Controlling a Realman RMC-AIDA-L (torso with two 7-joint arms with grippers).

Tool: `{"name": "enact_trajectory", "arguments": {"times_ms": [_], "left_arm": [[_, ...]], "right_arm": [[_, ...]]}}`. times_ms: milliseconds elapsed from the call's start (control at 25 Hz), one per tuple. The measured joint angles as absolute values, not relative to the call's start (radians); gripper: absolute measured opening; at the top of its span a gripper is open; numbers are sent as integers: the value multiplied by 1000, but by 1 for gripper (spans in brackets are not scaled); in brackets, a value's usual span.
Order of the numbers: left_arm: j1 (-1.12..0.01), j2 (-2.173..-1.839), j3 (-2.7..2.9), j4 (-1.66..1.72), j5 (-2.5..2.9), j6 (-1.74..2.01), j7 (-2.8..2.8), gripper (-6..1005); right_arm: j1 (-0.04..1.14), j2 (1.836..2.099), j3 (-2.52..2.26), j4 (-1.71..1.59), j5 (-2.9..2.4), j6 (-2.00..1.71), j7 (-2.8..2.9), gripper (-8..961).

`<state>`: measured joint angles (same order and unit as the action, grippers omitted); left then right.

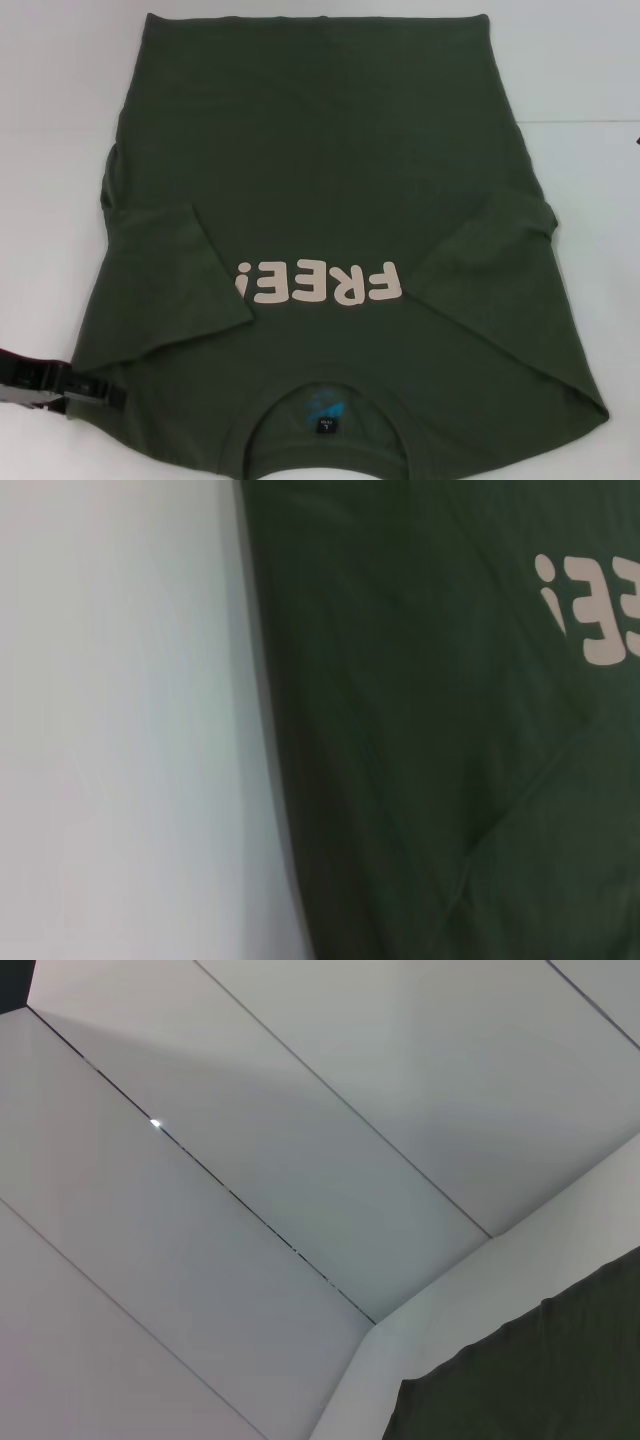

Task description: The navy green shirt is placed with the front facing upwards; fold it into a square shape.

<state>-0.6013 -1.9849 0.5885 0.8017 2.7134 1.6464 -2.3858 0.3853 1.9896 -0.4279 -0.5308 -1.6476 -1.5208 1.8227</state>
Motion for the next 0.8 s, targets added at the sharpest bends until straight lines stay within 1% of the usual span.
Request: {"name": "enact_trajectory", "arguments": {"times_ms": [800], "left_arm": [[-620,-1989,554,756,2700,1628,-2427,830]], "right_arm": [[387,1991,-439,-531,-1649,-1521,1821,937]]}}
